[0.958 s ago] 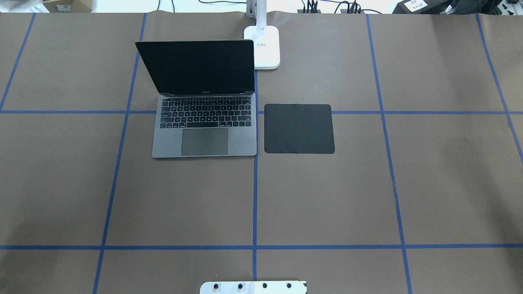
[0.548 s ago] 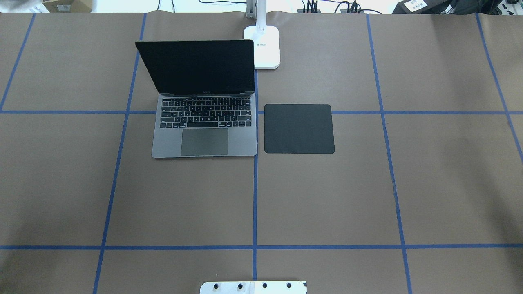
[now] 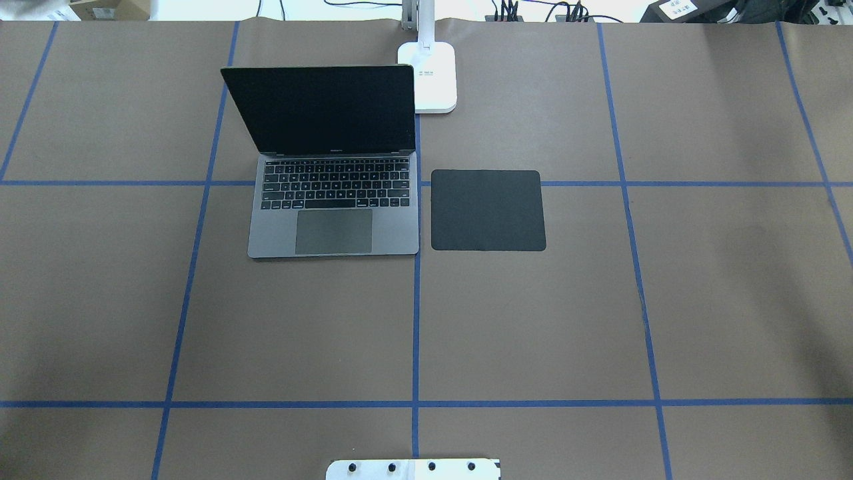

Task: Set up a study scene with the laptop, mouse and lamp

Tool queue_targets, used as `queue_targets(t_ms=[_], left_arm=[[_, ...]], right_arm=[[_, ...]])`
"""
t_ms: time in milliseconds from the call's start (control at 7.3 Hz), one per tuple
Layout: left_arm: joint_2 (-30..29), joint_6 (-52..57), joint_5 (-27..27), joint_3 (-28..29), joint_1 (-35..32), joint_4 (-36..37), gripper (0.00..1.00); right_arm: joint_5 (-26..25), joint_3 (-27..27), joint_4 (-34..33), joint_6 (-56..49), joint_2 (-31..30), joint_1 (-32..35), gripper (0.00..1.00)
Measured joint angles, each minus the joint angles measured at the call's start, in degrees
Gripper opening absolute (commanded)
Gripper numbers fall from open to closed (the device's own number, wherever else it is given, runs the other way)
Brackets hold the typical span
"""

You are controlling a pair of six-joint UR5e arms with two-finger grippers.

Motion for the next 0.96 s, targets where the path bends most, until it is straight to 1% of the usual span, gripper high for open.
queue_targets(t_ms=[274, 411, 548, 821, 958], left_arm=[[0.23, 0.04, -0.06, -0.03, 0.02, -0.64, 0.38], [0.85, 0.04, -0.25, -0.16, -0.08, -2.55, 0.35], [2.22, -0.01, -0.8, -0.67, -0.28, -5.39, 0.34], [5.24, -0.55, -5.44, -4.69, -2.32, -8.57, 0.3], [5.74, -0.73, -7.86, -7.09, -5.02, -8.55, 0.29]], right_arm=[[0.0, 0.0, 0.0, 0.0, 0.0, 0.0, 1.0], [0.0, 0.04, 0.0, 0.0, 0.03, 0.0, 1.0], [0.0, 0.05, 0.0, 0.0, 0.09, 0.0, 1.0], [0.0, -0.04, 0.0, 0.0, 0.14, 0.0, 1.0], [0.0, -0.07, 0.0, 0.0, 0.14, 0.0, 1.0]])
